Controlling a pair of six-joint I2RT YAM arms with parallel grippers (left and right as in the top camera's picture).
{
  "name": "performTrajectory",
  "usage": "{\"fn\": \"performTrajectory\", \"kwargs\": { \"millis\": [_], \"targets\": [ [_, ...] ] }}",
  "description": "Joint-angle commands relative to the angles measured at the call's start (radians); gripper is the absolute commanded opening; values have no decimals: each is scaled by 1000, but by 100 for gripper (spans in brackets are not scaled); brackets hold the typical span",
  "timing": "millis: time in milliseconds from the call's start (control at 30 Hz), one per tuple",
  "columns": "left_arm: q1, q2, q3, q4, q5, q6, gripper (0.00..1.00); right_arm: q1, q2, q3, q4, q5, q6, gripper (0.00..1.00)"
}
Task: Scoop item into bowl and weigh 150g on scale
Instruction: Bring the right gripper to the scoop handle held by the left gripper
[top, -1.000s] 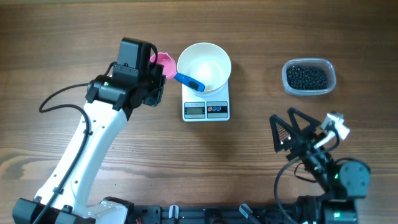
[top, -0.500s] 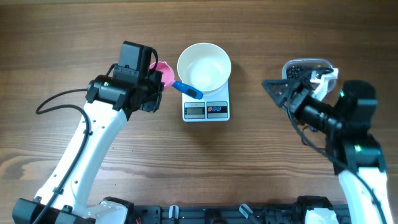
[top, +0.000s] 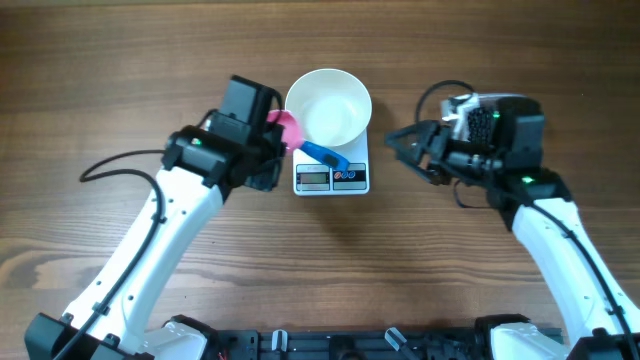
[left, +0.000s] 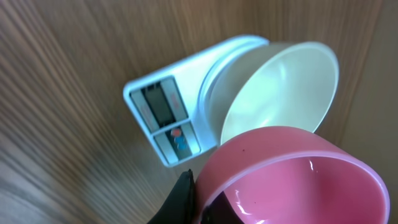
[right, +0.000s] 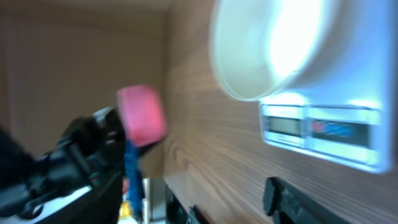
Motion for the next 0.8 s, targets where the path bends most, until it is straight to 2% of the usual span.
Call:
{"fn": "performTrajectory", "kwargs": {
  "millis": [0,133,233,367,533,567,767],
  "targets": [
    [-52,40,6,0,27,-163,4,121,-6,14,100,20,85,72],
    [-74,44,6,31,50,-188,4,174,-6,14,103,108,136,66],
    [-75,44,6,30,71,-219,4,174,-6,14,143,97,165,60],
    [-75,44,6,31,132,-282,4,174,-6,14,169,92,182,57],
    [-75,44,6,46,159,-281,4,179,-6,14,170,93,184,45],
    [-76,44,6,45,167,-281,4,181,-6,14,172,92,189,40],
    [-76,44,6,45,179,-281,4,202,-6,14,179,85,216,35]
  ]
}}
